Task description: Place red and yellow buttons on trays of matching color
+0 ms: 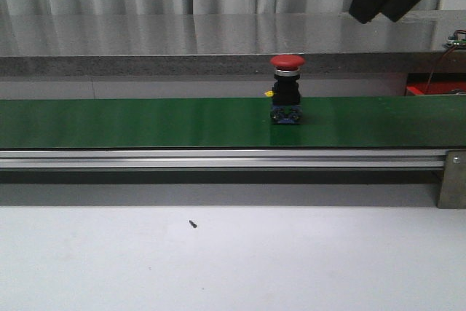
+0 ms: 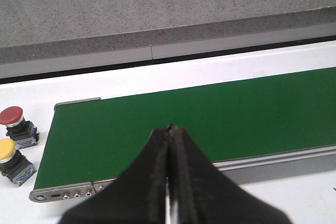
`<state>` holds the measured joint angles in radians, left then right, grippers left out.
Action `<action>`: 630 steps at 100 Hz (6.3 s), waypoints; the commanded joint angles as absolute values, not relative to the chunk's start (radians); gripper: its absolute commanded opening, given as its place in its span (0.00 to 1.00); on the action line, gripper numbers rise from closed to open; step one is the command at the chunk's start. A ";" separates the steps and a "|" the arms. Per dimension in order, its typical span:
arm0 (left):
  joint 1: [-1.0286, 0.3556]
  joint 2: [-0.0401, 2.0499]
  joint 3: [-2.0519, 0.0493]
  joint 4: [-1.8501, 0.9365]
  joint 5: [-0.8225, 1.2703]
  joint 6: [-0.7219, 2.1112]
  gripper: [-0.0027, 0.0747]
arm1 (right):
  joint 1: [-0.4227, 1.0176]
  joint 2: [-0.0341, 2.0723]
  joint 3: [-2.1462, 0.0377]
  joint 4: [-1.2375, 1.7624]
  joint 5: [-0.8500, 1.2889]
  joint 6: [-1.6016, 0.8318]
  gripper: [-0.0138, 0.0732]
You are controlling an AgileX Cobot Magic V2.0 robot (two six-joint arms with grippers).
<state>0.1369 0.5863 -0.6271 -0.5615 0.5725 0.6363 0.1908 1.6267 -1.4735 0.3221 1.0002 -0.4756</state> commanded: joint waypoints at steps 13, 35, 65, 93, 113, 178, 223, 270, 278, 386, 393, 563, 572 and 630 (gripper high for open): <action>0.131 0.588 -0.653 -0.594 0.507 0.637 0.01 | 0.243 1.641 -1.496 0.327 0.912 -0.479 0.66; 0.131 0.588 -0.653 -0.594 0.507 0.637 0.01 | 0.254 1.692 -1.496 0.326 0.885 -0.479 0.67; 0.131 0.588 -0.653 -0.594 0.507 0.637 0.01 | 0.254 1.752 -1.497 0.326 0.807 -0.487 0.67; 0.131 0.588 -0.653 -0.594 0.507 0.637 0.01 | 0.254 1.784 -1.498 0.257 0.787 -0.476 0.56; 0.131 0.588 -0.653 -0.594 0.507 0.637 0.01 | 0.251 1.791 -1.498 0.233 0.849 -0.468 0.34; 0.131 0.588 -0.653 -0.594 0.507 0.637 0.01 | -0.180 1.793 -1.821 0.284 1.042 -0.465 0.33; 0.131 0.588 -0.653 -0.594 0.507 0.637 0.01 | -0.503 1.962 -1.821 0.481 0.973 -0.493 0.33; 0.131 0.588 -0.653 -0.594 0.507 0.637 0.01 | -0.454 2.094 -1.822 0.473 0.932 -0.514 0.34; 0.131 0.588 -0.653 -0.594 0.507 0.637 0.01 | -0.452 2.095 -1.822 0.464 0.921 -0.514 0.34; 0.131 0.588 -0.653 -0.594 0.507 0.637 0.01 | -0.423 1.859 -1.825 0.462 0.933 -0.515 0.60; 0.131 0.588 -0.653 -0.594 0.507 0.637 0.01 | -0.393 1.805 -1.825 0.473 0.945 -0.525 0.60; 0.131 0.588 -0.653 -0.599 0.507 0.637 0.04 | -0.077 0.516 -0.599 0.490 0.512 -0.559 0.02; 0.131 0.588 -0.653 -0.599 0.507 0.637 0.19 | -0.077 0.516 -0.599 0.490 0.512 -0.559 0.02; 0.164 0.737 -0.790 -0.284 0.453 0.253 0.81 | -0.077 0.516 -0.599 0.490 0.512 -0.559 0.02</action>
